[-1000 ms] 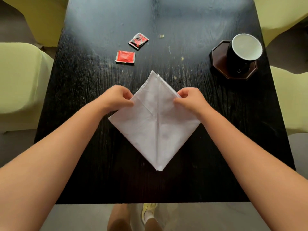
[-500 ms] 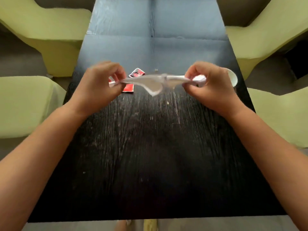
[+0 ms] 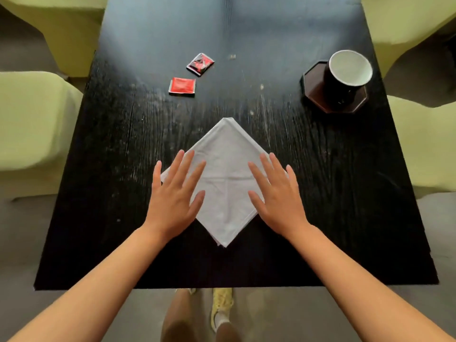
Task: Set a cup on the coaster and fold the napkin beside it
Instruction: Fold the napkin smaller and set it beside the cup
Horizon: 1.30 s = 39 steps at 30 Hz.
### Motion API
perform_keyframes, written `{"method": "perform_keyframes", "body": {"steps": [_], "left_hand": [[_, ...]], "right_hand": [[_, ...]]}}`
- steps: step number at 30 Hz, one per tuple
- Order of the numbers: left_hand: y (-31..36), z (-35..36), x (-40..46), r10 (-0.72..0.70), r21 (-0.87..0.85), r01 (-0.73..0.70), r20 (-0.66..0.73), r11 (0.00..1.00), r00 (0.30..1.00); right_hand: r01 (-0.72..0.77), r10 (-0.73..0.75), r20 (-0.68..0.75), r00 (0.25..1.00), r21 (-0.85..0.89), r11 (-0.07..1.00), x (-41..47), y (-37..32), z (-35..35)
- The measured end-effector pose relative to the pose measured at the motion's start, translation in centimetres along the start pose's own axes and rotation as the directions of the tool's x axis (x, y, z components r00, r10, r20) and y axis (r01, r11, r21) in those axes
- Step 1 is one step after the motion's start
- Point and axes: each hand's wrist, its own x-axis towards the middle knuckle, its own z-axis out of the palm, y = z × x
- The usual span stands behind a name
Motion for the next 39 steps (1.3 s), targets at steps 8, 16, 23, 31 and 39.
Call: {"method": "perform_keyframes", "body": {"steps": [8, 16, 23, 31, 39], "left_hand": [[0.1, 5.7, 0.8, -0.085, 0.112, 0.067, 0.159, 0.991, 0.984], [3.0, 6.3, -0.2, 0.126, 0.075, -0.136, 0.124, 0.988, 0.984], [2.7, 6.4, -0.5, 0.229, 0.094, -0.249, 0.181, 0.964, 0.956], [1.7, 4.2, -1.6, 0.423, 0.037, -0.476, 0.403, 0.879, 0.812], [-2.7, 1.1, -1.6, 0.454, -0.077, -0.453, 0.299, 0.888, 0.839]], "right_hand": [[-0.148, 0.165, 0.133, 0.977, -0.130, 0.980, 1.6, 1.0, 5.6], [0.003, -0.002, 0.017, 1.000, -0.077, 0.997, 8.6, 0.4, 2.9], [0.171, -0.129, 0.212, 0.969, -0.195, 0.966, 15.1, 1.5, 4.6], [0.141, -0.069, 0.257, 0.964, -0.273, 0.952, 14.9, 0.3, 3.5], [0.442, -0.442, 0.026, 0.896, 0.009, 0.897, 1.3, 0.7, 0.9]]}}
